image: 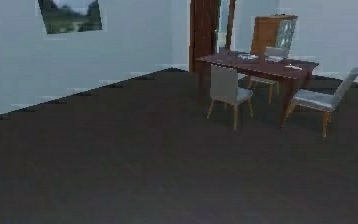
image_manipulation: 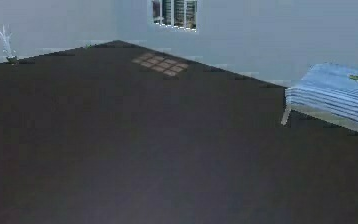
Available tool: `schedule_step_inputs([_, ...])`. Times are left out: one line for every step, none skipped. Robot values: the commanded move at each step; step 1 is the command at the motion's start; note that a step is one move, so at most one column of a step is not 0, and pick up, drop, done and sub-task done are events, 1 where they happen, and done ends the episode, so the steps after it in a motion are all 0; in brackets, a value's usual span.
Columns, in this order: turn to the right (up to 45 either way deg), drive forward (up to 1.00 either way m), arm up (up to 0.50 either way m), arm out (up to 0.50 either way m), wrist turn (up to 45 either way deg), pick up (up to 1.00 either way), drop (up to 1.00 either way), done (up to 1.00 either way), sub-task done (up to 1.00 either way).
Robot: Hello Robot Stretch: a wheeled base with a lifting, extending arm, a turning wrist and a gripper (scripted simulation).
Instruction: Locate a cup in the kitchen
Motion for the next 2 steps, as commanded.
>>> schedule_step_inputs([0.0, 1.00, 0.00, 0.00, 0.0, 0.00, 0.00, 0.00, 0.00])
schedule_step_inputs([-3.0, 0.00, 0.00, 0.00, 0.0, 0.00, 0.00, 0.00, 0.00])
